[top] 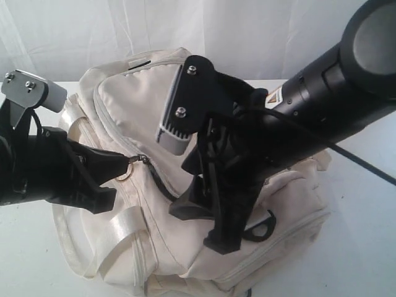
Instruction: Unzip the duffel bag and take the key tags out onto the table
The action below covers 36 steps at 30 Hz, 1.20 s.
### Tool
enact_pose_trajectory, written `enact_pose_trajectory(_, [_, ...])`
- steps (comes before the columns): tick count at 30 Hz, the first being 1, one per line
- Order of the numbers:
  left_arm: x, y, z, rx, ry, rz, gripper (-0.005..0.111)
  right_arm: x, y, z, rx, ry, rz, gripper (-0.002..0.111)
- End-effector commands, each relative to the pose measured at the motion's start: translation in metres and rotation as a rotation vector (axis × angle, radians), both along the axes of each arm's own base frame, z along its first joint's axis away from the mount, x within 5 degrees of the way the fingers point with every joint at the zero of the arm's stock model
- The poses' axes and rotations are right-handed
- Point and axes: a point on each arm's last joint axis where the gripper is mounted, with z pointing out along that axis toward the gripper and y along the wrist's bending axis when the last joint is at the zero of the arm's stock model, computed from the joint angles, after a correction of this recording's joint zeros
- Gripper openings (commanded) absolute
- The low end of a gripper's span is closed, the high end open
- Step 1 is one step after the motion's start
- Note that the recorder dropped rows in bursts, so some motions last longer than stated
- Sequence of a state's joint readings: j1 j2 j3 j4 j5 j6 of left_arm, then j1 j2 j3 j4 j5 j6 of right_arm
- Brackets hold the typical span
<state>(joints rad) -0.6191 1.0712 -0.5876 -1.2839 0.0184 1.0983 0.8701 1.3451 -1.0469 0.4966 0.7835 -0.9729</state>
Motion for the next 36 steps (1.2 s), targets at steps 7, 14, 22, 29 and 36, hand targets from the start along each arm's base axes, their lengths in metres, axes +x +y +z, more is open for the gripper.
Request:
enact_pose_trajectory(7, [-0.009, -0.004, 0.007, -0.039, 0.013, -0.081, 0.000, 0.006, 0.032, -0.031, -0.011, 0.006, -0.025, 0.055])
enact_pose_trajectory(14, [-0.013, 0.007, 0.021, -0.035, -0.094, -0.034, 0.000, 0.015, 0.035, -0.048, -0.074, 0.076, -0.155, 0.037])
enact_pose_trajectory(22, [-0.002, 0.020, 0.017, 0.036, -0.160, 0.085, 0.000, 0.000, 0.019, -0.057, -0.287, 0.231, -0.122, 0.000])
enact_pose_trajectory(29, [0.006, 0.032, 0.016, 0.056, -0.163, 0.128, 0.000, -0.002, 0.003, -0.060, -0.450, 0.240, -0.161, 0.000])
enact_pose_trajectory(36, [0.008, 0.034, 0.017, 0.088, -0.195, 0.130, 0.000, 0.000, -0.012, -0.054, -0.539, 0.161, -0.216, 0.000])
